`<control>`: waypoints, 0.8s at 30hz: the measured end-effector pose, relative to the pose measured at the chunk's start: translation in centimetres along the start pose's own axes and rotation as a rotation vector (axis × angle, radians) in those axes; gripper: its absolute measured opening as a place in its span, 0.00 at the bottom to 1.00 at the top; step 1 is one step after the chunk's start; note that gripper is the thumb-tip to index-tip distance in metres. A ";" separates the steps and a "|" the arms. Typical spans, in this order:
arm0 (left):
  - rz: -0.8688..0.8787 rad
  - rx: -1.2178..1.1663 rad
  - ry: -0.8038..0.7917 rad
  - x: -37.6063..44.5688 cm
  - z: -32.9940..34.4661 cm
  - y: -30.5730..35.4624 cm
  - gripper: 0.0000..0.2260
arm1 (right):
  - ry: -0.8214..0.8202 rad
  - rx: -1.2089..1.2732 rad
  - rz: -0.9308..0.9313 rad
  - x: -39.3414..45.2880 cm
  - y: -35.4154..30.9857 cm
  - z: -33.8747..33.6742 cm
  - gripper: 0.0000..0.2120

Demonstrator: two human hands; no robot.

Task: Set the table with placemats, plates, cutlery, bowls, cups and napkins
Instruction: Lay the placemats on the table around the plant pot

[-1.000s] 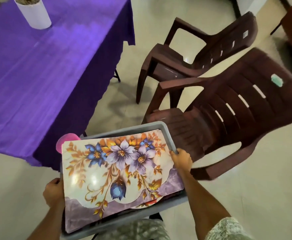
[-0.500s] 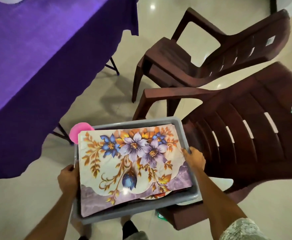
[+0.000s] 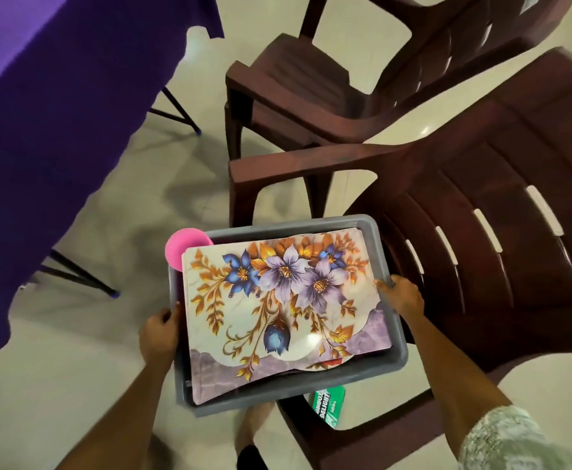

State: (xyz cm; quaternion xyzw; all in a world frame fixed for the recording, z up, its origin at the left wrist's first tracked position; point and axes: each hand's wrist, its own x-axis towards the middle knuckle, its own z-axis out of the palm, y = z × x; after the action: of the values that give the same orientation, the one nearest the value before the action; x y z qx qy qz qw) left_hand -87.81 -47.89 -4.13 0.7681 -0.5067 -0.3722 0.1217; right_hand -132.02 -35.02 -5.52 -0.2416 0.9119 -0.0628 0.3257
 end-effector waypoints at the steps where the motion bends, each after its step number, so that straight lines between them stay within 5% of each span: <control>1: 0.007 0.005 -0.005 0.2 0.4 0.1 0.21 | -0.004 0.006 0.010 0.4 0.4 0.2 0.16; 19: -0.024 0.047 -0.105 0.2 1.7 1.6 0.14 | -0.093 0.043 0.176 1.9 -0.9 1.7 0.20; 24: -0.004 0.006 -0.149 -2.0 0.3 2.8 0.13 | 0.049 -0.005 -0.015 -3.8 -3.2 2.6 0.24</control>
State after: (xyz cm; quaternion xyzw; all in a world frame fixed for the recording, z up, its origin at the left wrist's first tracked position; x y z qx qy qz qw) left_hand -90.38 -47.36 -1.87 0.7395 -0.5140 -0.4272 0.0805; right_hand -126.59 -35.92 -4.52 -0.2477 0.9179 -0.0692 0.3021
